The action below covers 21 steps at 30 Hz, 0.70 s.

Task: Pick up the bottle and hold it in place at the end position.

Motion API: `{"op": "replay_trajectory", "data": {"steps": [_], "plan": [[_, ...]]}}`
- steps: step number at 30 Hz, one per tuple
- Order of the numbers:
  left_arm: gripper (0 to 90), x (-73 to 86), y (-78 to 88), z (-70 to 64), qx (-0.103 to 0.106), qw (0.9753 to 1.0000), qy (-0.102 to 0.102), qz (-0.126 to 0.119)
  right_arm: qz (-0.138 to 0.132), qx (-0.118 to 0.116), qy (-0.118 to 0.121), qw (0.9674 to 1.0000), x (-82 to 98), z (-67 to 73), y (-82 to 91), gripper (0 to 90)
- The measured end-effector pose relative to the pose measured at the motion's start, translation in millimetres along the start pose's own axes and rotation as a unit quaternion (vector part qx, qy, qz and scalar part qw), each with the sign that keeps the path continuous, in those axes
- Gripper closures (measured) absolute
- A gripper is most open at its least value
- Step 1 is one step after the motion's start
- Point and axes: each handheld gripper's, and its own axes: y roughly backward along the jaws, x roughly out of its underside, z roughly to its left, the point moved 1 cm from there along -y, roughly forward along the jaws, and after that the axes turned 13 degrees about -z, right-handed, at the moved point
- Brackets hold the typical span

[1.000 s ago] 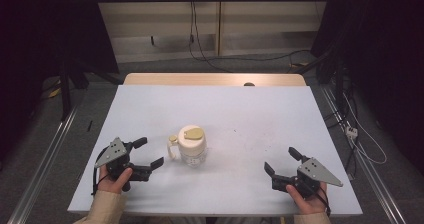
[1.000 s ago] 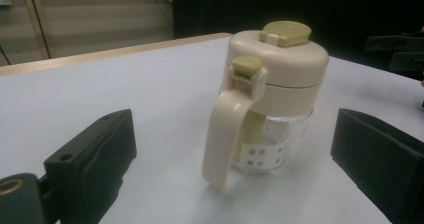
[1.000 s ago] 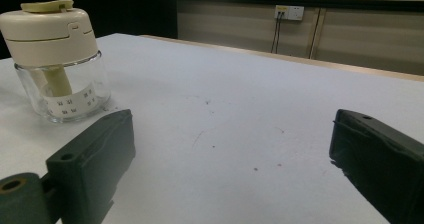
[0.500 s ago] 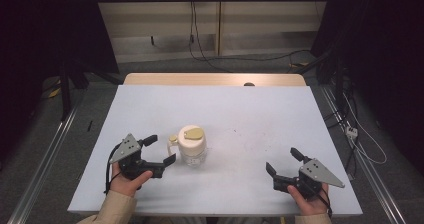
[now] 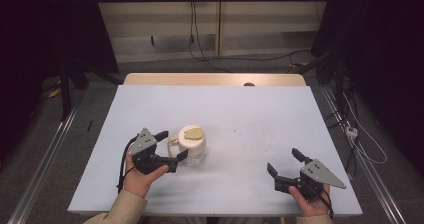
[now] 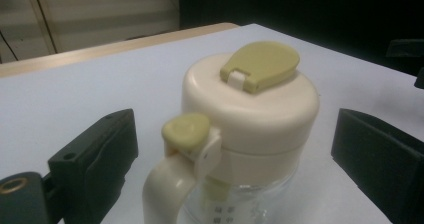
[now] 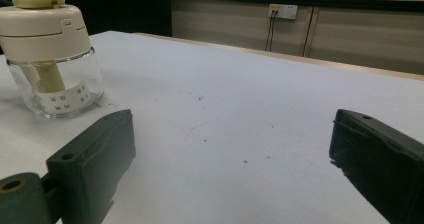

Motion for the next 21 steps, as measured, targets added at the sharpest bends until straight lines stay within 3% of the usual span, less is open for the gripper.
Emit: {"op": "replay_trajectory", "data": {"steps": [4, 7, 10, 15, 21], "plan": [[4.1, -10.4, -9.2, -4.8, 0.007, 0.9998, -0.017, -0.001, 0.000, 0.000, 0.000, 1.0000, 0.3, 0.1, -0.6, 4.1], [3.8, -16.1, -18.7, -8.0, 0.009, 0.9998, -0.018, -0.004, 0.000, 0.001, -0.002, 1.0000, 0.4, -0.2, -0.6, 4.1], [3.5, -15.8, -29.6, -11.3, 0.012, 0.9994, -0.028, 0.014, 0.001, -0.001, -0.002, 1.0000, 0.7, -1.1, -0.4, 4.1], [3.6, -9.6, -44.8, -13.6, 0.016, 0.9968, -0.060, 0.049, 0.000, 0.002, -0.005, 1.0000, 1.0, -2.4, 0.6, 4.1], [1.0, -1.3, -56.0, -11.1, 0.015, 0.9937, -0.075, 0.081, 0.001, 0.002, -0.006, 1.0000, 1.4, -3.1, 0.5, 4.1]]}}
